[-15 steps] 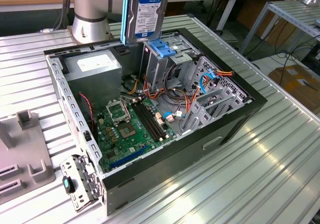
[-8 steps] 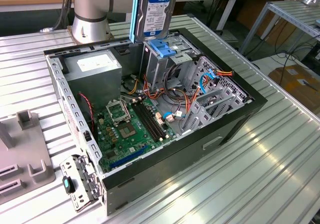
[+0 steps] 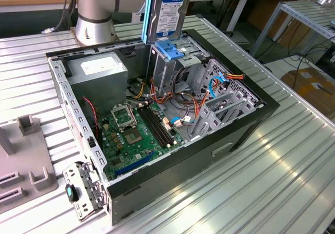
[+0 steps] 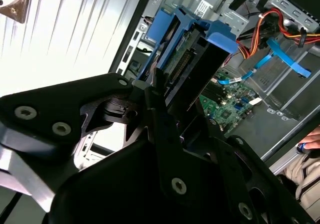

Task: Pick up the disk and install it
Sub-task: 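Pick up the disk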

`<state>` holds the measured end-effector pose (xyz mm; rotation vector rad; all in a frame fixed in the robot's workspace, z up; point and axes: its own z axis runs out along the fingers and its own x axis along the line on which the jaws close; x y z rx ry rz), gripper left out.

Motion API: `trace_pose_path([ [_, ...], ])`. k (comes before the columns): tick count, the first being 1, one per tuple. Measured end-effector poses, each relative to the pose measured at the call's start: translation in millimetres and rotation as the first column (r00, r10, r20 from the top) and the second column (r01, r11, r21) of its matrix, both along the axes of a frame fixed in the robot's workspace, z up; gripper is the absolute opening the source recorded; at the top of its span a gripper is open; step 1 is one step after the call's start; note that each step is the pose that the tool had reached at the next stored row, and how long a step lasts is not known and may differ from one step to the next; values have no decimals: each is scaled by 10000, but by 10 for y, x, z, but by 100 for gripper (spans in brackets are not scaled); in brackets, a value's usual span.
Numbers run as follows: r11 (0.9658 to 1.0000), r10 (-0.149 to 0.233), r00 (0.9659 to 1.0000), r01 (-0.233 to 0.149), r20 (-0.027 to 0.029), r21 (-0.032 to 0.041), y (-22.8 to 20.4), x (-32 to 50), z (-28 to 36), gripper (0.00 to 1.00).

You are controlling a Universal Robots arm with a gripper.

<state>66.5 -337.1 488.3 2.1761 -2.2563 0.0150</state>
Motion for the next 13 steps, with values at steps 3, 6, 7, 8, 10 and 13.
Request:
trace_pose_path([
  [3, 10000, -1, 10000, 1, 0, 1, 0, 74, 0, 35],
  [6, 10000, -1, 10000, 1, 1, 1, 0, 145, 0, 35],
  [7, 10000, -1, 10000, 1, 0, 1, 0, 189, 0, 35],
  [8, 10000, 0, 10000, 0, 0, 1, 0, 218, -1, 35],
  [10, 10000, -1, 10000, 1, 0, 2, 0, 274, -1, 35],
  [13, 10000, 0, 10000, 0, 1, 1, 1, 314, 0, 35],
])
